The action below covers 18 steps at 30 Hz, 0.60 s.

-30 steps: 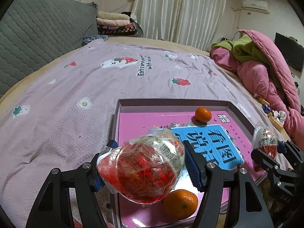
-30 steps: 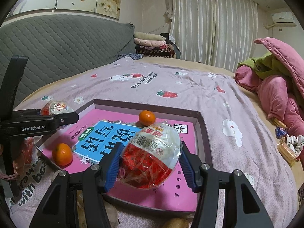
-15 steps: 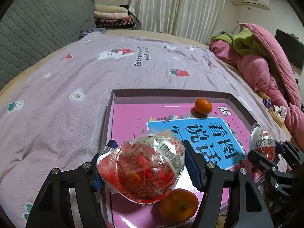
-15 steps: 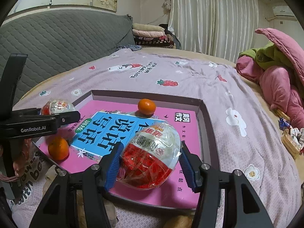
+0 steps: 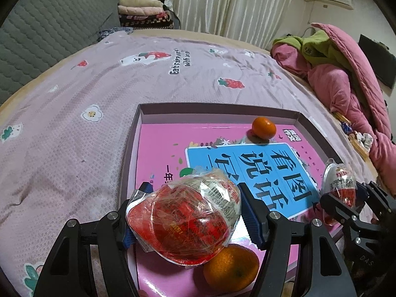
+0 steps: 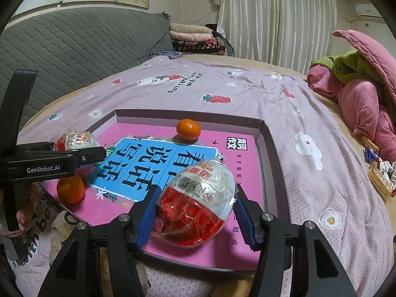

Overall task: Organize objects
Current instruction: 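Carry the egg container over the tray with the right gripper, then lower the egg container onto the workbook and open the right gripper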

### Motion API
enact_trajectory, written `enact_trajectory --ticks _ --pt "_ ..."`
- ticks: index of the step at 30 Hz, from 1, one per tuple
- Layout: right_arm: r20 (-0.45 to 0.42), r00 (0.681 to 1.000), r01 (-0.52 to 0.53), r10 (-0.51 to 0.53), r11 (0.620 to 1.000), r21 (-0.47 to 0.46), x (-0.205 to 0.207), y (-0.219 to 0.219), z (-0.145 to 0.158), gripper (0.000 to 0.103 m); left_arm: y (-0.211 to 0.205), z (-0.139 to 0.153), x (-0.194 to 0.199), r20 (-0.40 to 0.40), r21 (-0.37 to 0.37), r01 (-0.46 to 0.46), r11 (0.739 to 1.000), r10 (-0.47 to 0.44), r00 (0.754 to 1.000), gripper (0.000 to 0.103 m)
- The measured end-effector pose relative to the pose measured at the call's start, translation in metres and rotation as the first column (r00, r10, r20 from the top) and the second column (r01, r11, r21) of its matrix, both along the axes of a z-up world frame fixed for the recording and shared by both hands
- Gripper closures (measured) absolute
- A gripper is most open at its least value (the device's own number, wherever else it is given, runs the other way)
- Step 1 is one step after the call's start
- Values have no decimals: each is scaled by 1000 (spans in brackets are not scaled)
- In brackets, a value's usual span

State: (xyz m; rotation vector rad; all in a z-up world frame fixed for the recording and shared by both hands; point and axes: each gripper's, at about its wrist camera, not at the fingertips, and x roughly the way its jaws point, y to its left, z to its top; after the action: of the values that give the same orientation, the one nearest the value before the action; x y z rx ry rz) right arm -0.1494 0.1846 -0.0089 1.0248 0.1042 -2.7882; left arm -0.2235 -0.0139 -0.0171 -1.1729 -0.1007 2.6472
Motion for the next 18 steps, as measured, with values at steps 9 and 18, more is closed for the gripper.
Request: enact_trajectory --ticks 9,18 --pt "21 1000 7 -7 1000 -10 -1 2 -3 45 3 -2 1 -7 -22 8 1000 -8 1000 32" --pt "54 998 16 -15 1000 -18 -2 3 -7 45 5 -2 3 -5 -32 12 999 -12 1000 32"
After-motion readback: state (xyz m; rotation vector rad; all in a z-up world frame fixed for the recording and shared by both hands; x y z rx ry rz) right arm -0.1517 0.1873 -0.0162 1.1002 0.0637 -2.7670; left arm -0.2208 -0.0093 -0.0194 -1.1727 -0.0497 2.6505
